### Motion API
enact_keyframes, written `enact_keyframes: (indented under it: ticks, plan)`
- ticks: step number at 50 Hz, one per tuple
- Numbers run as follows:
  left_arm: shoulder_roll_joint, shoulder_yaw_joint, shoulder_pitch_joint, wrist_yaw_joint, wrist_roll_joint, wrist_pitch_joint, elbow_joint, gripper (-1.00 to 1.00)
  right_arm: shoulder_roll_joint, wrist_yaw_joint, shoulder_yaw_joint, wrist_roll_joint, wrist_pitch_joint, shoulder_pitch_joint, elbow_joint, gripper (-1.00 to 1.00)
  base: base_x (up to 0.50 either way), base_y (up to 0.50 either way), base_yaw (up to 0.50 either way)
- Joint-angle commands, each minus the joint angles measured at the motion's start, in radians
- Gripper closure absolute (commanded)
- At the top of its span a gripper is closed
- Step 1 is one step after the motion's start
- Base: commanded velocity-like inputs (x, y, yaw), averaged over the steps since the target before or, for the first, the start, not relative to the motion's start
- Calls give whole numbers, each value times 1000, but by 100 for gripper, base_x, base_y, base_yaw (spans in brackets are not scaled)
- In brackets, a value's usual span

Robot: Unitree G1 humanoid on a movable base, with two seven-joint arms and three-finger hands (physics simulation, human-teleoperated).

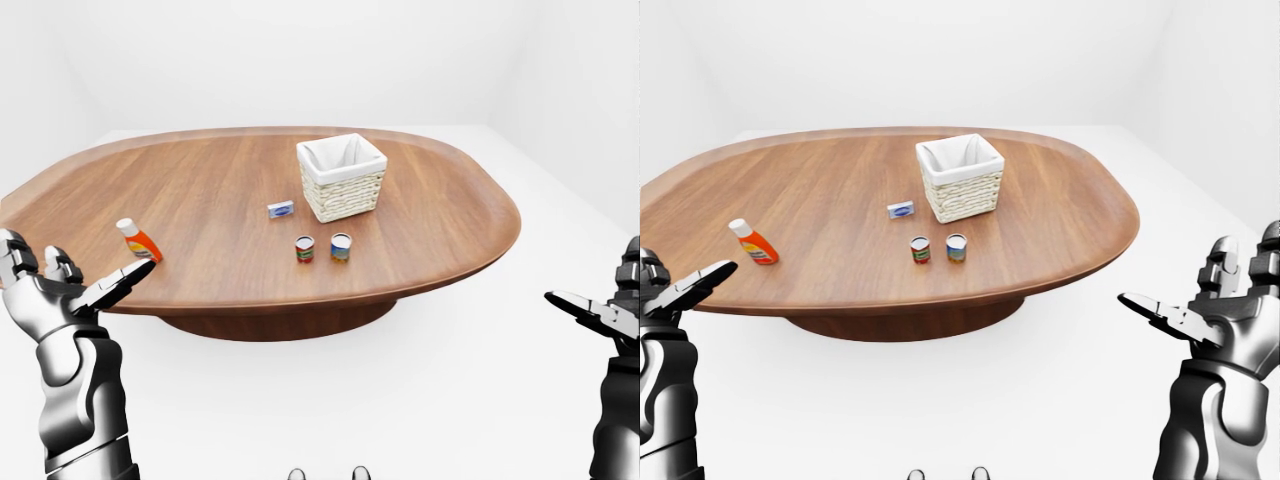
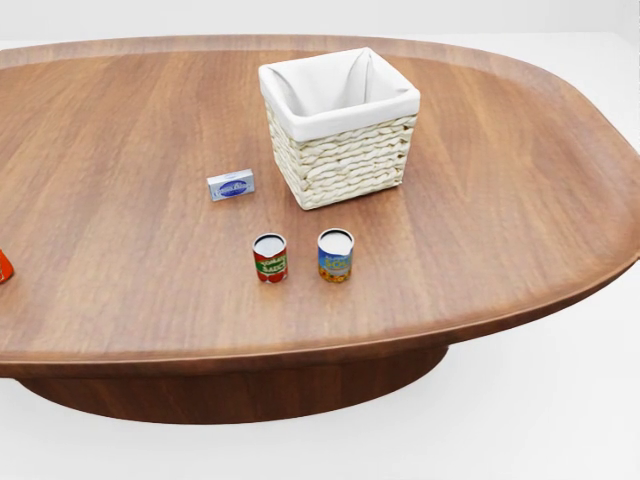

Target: Pick up the tomato sauce, and put it in the basket.

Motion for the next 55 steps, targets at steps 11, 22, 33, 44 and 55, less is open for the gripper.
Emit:
enact_keyframes:
  ticks: [11,22,33,44,55]
  plan:
    - [-6,-9,1,-11,7,0,17,-100,14,13,22,-16,0,1,-25,-100,0,-32,0]
    - [-6,-9,2,-10,6,0,13,-100,13,24,39,-49,0,-3,13,-100,0,-20,0]
    - [-7,-10,4,-10,7,0,11,-100,17,29,46,-66,0,0,-5,-100,28,0,0]
    - [-9,-9,6,-8,6,0,2,-100,21,26,41,-65,0,3,-33,-100,50,0,0]
    - [-10,-12,3,-12,10,0,14,-100,21,32,37,-64,0,-2,-29,-100,50,0,0]
